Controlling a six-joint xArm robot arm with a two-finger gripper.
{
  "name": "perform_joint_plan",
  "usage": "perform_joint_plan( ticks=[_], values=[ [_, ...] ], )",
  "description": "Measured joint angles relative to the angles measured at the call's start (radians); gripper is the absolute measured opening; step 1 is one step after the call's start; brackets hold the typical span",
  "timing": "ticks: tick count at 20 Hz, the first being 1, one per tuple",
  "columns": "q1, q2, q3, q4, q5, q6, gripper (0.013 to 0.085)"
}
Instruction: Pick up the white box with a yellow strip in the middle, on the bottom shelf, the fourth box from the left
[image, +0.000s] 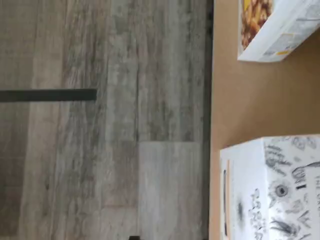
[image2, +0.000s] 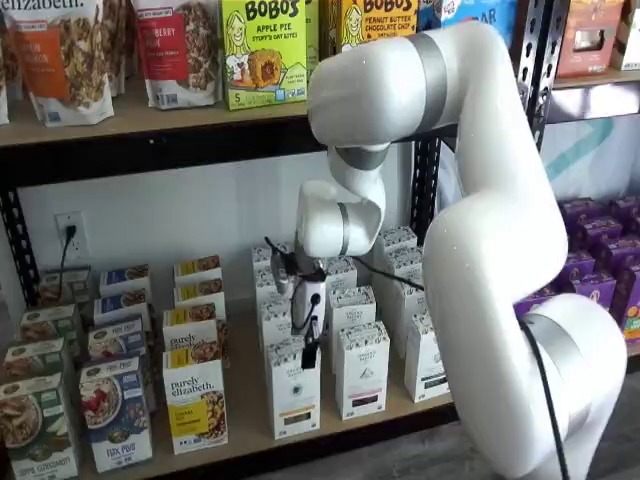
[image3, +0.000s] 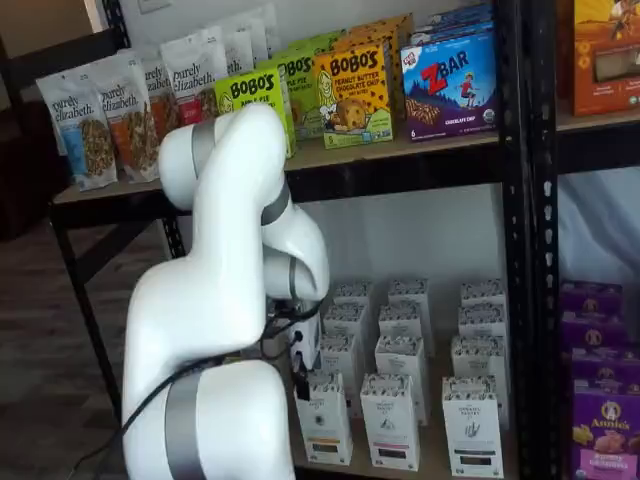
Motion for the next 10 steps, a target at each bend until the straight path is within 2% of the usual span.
perform_joint_plan(
  ticks=[2, 4, 10],
  values=[
    [0.0, 0.006, -0.003, 0.03, -0.018, -0.027, 0.085],
    [0.001, 0.015, -0.011, 0.039, -0.038, -0.035, 0.085],
    [-0.006, 0.078, -0.076, 0.012, -0.07, -0.018, 0.085]
  ],
)
